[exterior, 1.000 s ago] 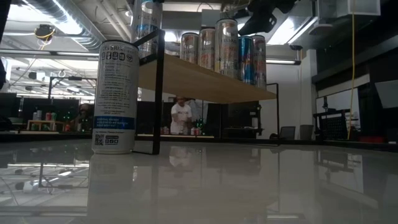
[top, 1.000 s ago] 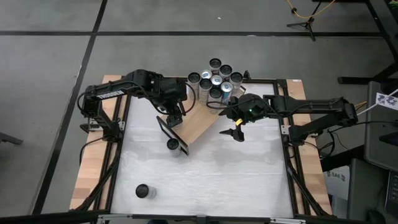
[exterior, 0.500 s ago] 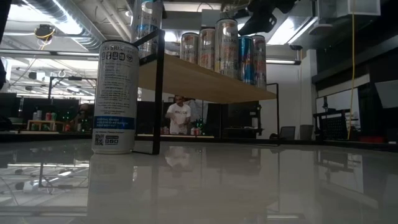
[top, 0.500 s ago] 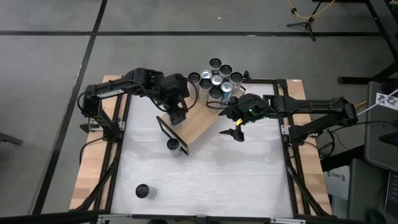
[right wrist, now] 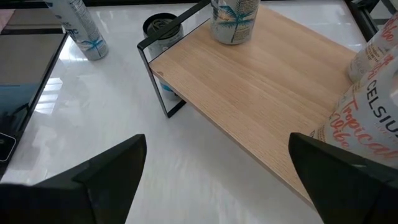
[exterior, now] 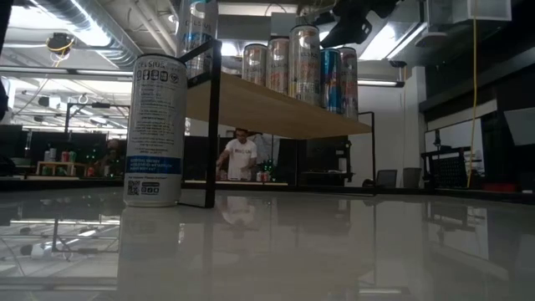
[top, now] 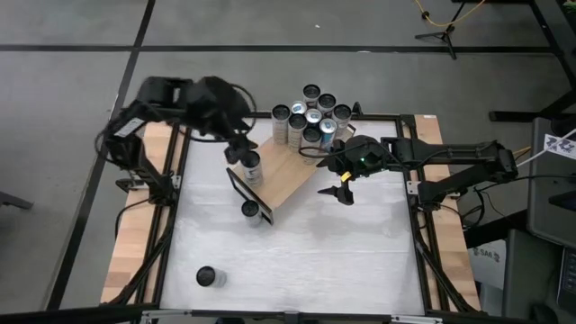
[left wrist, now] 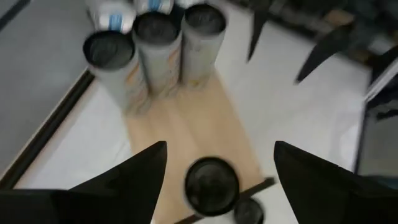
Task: Place canned beverage on shelf
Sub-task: Put the white-blue soda can on the shelf
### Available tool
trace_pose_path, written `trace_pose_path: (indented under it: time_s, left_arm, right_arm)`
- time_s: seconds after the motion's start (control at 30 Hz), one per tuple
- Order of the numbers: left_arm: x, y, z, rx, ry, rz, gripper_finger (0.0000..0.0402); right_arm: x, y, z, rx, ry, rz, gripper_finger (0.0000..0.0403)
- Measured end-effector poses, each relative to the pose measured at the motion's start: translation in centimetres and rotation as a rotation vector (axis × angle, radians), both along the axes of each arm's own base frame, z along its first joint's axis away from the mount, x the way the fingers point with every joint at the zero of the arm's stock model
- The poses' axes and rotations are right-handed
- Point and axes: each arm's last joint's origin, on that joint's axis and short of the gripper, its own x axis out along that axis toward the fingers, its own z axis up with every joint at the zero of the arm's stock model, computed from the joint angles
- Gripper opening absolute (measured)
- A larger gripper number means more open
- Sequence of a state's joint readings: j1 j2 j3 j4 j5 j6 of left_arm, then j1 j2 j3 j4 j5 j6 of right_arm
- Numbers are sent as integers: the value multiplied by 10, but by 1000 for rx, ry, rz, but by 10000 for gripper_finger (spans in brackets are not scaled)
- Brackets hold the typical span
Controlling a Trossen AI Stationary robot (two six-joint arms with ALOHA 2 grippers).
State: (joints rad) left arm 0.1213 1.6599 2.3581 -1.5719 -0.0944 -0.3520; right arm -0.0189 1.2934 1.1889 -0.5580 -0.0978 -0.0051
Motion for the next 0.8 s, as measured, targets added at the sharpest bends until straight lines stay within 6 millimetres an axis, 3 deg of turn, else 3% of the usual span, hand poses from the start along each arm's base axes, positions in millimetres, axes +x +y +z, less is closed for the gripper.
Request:
trace_pose_path:
  time_s: [0.23,0.4,0.53,0.8]
  left_arm:
    - [-51,-28,20,-35,-109,-36,289]
    - [-74,-47,18,25,-118,-13,289]
    - [-87,-59,-3,38,-64,16,289]
    - [-98,-74,-63,3,115,44,289]
  right_arm:
    - [0,0,-1,0,9,0,388]
    - [-1,0,-2,0,24,0,388]
    - [-1,0,-2,1,24,0,388]
    - [-1,0,-2,0,23,0,388]
